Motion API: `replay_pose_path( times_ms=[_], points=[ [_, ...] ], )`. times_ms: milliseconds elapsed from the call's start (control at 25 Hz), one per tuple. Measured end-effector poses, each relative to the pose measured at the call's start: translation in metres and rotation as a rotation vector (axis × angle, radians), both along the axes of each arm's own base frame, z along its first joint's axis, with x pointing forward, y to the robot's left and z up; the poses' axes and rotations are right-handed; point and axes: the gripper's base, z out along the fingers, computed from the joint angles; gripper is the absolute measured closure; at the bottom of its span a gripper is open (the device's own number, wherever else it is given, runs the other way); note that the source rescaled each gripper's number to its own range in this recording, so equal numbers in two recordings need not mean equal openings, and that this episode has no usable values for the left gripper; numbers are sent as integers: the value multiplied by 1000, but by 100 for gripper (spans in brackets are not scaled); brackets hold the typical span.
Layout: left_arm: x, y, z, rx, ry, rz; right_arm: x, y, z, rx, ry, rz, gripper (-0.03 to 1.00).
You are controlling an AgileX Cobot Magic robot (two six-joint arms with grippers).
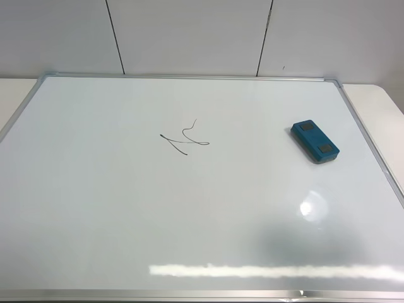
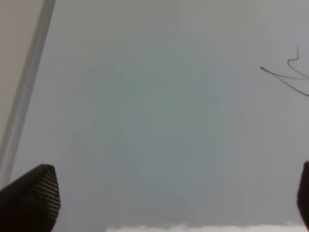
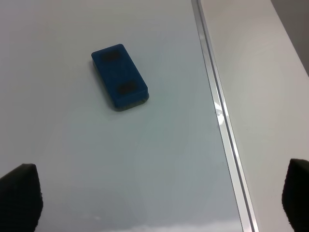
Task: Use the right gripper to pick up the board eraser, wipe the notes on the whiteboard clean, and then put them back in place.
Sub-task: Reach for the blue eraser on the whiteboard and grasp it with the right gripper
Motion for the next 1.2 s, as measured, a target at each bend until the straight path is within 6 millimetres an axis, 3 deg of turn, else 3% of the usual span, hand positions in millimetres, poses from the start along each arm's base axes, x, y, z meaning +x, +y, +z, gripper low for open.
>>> replay_pose_path(
  times_ms=[680, 960, 1200],
  points=[
    [0, 0, 0, 0, 0, 0, 6, 0, 0, -8, 41, 6, -3],
    [0, 0, 0, 0, 0, 0, 44, 5, 24, -1, 196, 42, -3],
    [0, 0, 0, 0, 0, 0, 102, 11, 43, -29, 384, 102, -3]
  ],
)
